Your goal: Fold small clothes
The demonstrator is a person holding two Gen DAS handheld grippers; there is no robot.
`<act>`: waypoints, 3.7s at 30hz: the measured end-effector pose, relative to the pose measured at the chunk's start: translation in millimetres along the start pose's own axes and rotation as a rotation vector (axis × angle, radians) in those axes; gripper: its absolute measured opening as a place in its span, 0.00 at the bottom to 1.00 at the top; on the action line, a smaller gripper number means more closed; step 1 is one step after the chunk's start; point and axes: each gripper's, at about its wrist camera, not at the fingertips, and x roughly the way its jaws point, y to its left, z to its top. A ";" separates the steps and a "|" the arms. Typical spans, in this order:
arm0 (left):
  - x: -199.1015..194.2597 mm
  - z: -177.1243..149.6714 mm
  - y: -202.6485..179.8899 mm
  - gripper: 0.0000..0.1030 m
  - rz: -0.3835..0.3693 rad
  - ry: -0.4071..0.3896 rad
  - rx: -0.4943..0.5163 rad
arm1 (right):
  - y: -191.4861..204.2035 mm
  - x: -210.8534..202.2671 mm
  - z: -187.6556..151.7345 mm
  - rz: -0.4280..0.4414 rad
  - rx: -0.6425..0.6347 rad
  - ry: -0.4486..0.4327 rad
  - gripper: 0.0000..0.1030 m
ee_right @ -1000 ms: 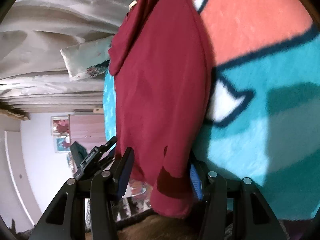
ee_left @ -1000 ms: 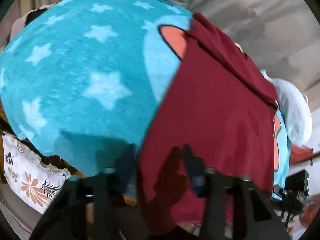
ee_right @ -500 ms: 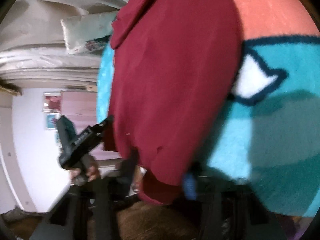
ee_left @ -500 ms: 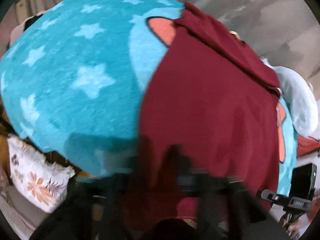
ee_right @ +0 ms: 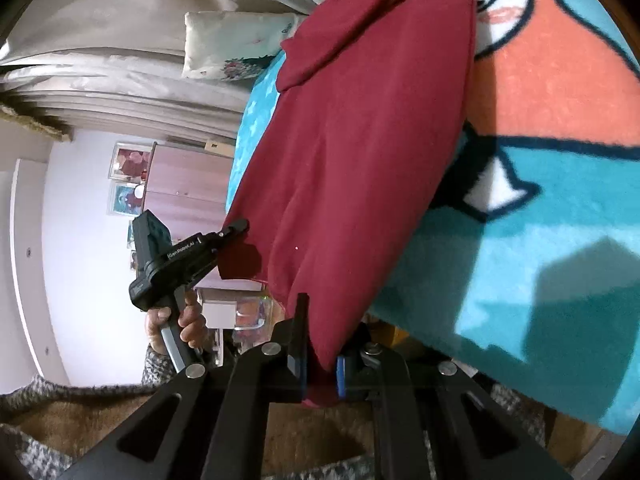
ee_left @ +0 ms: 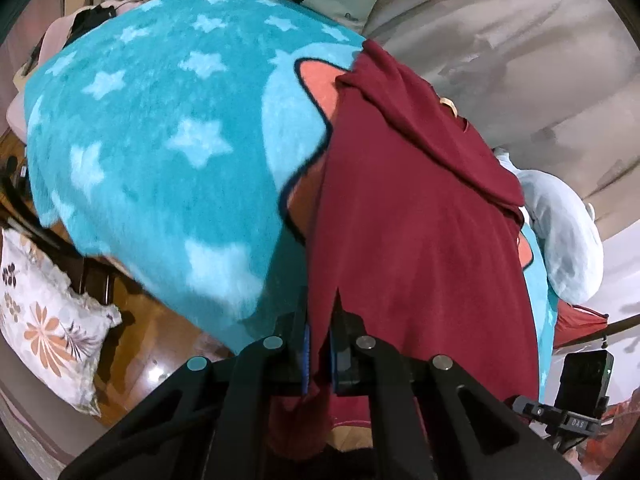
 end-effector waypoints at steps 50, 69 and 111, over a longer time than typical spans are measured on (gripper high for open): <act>109.1 329.3 -110.8 0.52 -0.178 -0.058 0.003 | -51.8 -56.7 291.1 -0.099 0.310 -0.549 0.49; 158.7 265.2 -127.5 0.53 -0.044 0.014 0.301 | -42.8 -27.2 303.6 -0.466 0.133 -0.485 0.52; -2.7 48.9 -174.8 0.62 0.318 -0.302 0.390 | 32.5 -61.7 89.0 -0.552 -0.131 -0.462 0.62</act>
